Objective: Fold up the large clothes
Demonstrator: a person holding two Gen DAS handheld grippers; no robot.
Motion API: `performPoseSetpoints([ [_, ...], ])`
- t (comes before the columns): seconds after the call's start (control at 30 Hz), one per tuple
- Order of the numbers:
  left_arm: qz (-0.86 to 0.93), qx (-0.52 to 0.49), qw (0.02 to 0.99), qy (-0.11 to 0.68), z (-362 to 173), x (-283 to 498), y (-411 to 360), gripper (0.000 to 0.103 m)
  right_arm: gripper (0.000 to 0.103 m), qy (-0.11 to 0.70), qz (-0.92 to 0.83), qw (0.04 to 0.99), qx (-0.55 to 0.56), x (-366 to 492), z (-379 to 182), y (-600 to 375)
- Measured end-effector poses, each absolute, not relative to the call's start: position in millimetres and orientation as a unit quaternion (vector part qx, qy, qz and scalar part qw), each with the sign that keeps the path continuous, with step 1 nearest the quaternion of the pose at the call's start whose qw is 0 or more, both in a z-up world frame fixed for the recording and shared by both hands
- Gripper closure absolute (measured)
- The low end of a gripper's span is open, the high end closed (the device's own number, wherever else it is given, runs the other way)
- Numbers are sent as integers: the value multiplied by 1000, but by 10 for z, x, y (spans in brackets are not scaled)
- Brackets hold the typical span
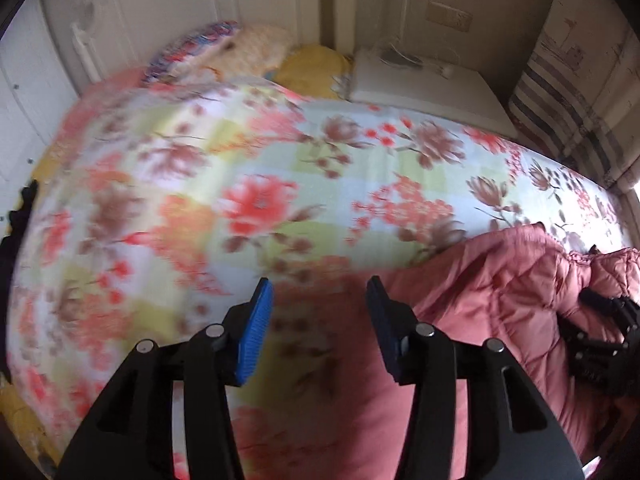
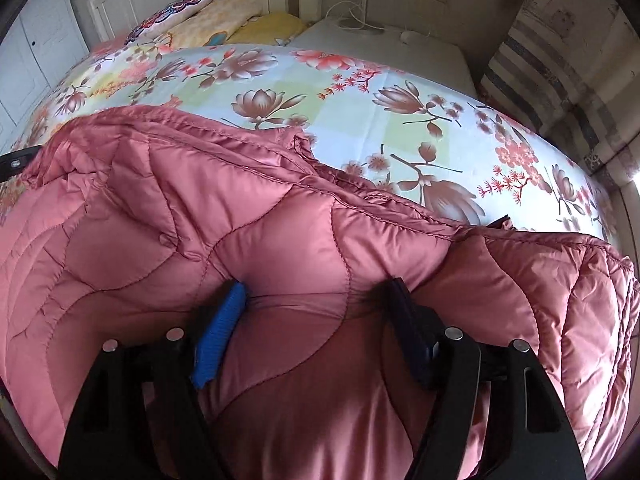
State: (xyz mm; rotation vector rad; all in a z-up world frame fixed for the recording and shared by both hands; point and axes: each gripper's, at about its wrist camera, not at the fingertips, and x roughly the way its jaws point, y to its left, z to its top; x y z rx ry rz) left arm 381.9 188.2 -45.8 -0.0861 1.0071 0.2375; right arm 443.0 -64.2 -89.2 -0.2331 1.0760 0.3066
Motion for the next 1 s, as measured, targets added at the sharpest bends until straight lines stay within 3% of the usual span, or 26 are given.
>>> performPoseSetpoints([
  [0.13, 95, -29, 881, 463, -215, 3623, 1762, 56, 35, 512, 145, 840, -105, 4433, -866, -649],
  [0.27, 39, -19, 882, 469, -209, 3712, 1178, 56, 34, 507, 145, 844, -98, 4416, -857, -659],
  [0.47, 28, 16, 854, 519, -755, 4161, 459, 58, 34, 487, 162, 856, -71, 4315, -635, -868],
  [0.67, 75, 57, 856, 509, -996, 4337, 380, 58, 34, 466, 92, 867, -150, 4057, -412, -1217],
  [0.83, 75, 46, 855, 512, -979, 4388, 427, 59, 19, 501, 59, 855, -120, 4390, -885, -1447],
  [1.0, 35, 18, 874, 484, -627, 3958, 370, 65, 17, 507, 69, 851, -119, 4472, -844, -1474],
])
